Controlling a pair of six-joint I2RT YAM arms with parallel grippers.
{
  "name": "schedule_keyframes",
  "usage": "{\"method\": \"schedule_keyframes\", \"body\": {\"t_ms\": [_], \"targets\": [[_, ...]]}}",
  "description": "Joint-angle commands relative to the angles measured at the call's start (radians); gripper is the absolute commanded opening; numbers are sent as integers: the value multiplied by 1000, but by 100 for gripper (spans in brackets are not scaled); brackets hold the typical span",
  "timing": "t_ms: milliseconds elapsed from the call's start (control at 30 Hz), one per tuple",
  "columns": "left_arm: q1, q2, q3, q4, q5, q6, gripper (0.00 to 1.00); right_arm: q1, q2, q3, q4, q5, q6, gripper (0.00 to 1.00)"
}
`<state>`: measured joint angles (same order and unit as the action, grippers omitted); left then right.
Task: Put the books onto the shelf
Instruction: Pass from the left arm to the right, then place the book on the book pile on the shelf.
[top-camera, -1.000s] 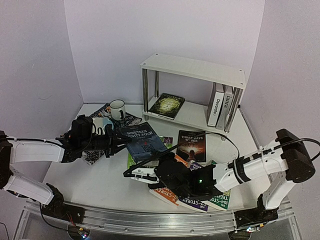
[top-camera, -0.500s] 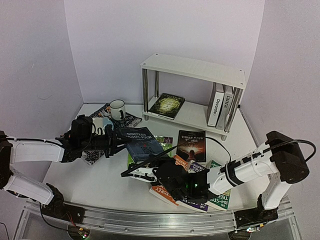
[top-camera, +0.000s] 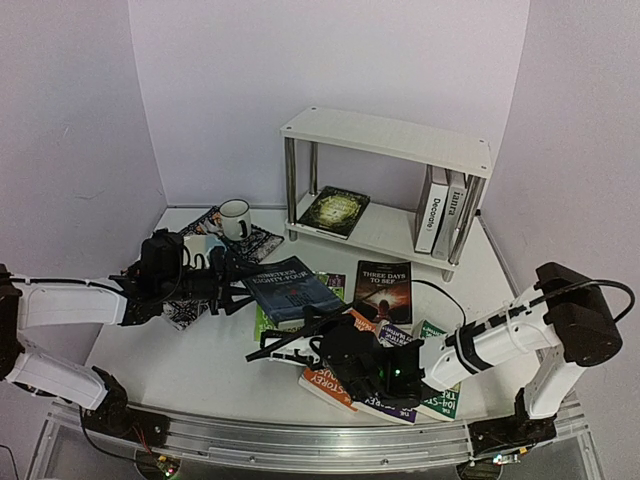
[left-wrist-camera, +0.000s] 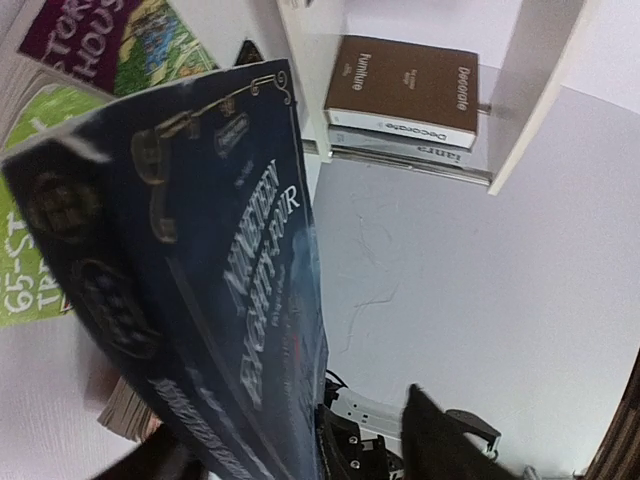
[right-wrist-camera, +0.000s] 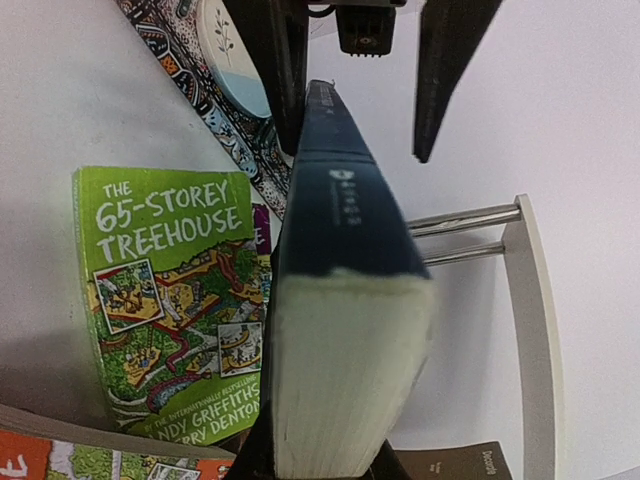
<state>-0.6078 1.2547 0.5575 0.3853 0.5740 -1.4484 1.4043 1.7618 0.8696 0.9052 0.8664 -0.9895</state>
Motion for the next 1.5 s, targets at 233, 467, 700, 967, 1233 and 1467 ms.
{"method": "schedule_keyframes", "body": {"t_ms": [233, 467, 700, 967, 1233, 1467], "targets": [[34, -230, -32, -26, -167, 78, 100, -92, -63, 39, 67, 213, -155, 0], [39, -308, 134, -460, -350, 283, 100, -208, -51, 121, 40, 264, -200, 0], [39, -378, 174, -563, -416, 375, 100, -308, 34, 304, 28, 302, -254, 0], [39, -434, 190, -658, -474, 424, 100, -442, 240, 581, 21, 330, -372, 0], [39, -446, 193, -678, -497, 429, 100, -511, 423, 792, 18, 268, -414, 0], [39, -420, 205, -681, -494, 445, 100, -556, 599, 1010, 17, 275, -472, 0]]}}
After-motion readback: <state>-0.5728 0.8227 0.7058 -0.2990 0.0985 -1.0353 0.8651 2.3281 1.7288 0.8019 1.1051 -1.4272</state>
